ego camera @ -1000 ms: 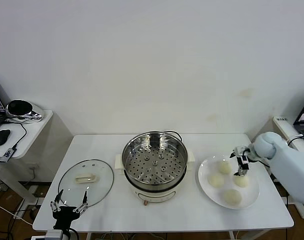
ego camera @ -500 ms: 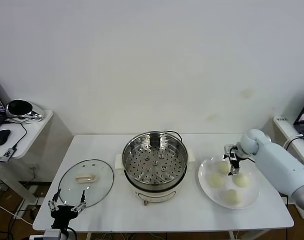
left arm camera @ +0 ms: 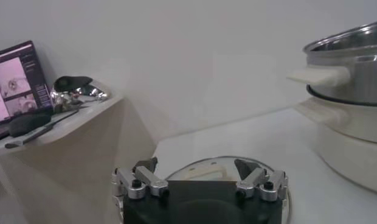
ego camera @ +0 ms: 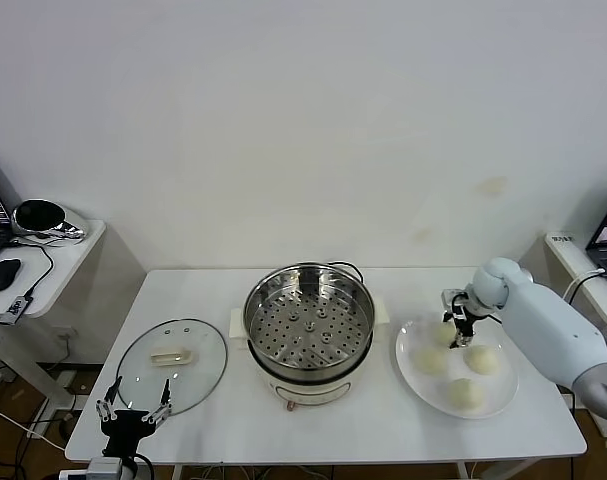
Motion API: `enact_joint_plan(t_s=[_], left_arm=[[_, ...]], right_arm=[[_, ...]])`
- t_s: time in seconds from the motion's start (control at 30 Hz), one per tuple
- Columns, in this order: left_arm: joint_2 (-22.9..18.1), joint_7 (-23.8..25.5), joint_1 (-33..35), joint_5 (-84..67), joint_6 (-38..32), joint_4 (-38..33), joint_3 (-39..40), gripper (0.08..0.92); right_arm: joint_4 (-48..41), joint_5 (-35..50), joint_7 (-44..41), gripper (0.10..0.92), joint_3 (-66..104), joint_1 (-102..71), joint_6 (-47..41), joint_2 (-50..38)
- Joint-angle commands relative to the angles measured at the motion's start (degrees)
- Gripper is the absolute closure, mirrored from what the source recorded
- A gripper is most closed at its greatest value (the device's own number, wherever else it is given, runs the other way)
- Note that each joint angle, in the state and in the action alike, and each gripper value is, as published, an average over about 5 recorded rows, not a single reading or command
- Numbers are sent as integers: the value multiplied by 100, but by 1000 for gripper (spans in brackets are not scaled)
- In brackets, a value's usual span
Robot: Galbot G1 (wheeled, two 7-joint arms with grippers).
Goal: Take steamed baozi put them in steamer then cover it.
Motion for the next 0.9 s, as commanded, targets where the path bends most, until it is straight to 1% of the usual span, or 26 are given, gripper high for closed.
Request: enact_joint_plan(t_s=[0.03, 0.17, 0.3, 0.43, 0.53, 0.7, 0.9], left_arm=[[3, 0, 2, -1, -3, -2, -1, 177], [11, 0, -3, -4, -9, 10, -2, 177], [29, 1, -11, -11, -11, 13, 1, 177], [58, 4, -21, -18, -7, 3, 21, 177], [73, 6, -46, -26, -4, 1, 48, 177], [105, 8, -79, -40, -2, -15, 86, 177], [129, -23, -58, -146, -12, -77, 32, 177]], right_arm=[[-6, 3, 16, 415, -23, 6, 17, 33], [389, 369, -44, 421, -326, 206, -60, -222], [1037, 953, -125, 423, -751, 620, -199, -651], [1741, 1636, -208, 419, -1279, 1453, -306, -1184], [2080, 2190, -200, 415, -1797, 2205, -340, -1364], [2371, 3050, -38, 414, -2813, 3515, -281, -1136], [2429, 3897, 303, 414, -4004, 4621, 48, -302]])
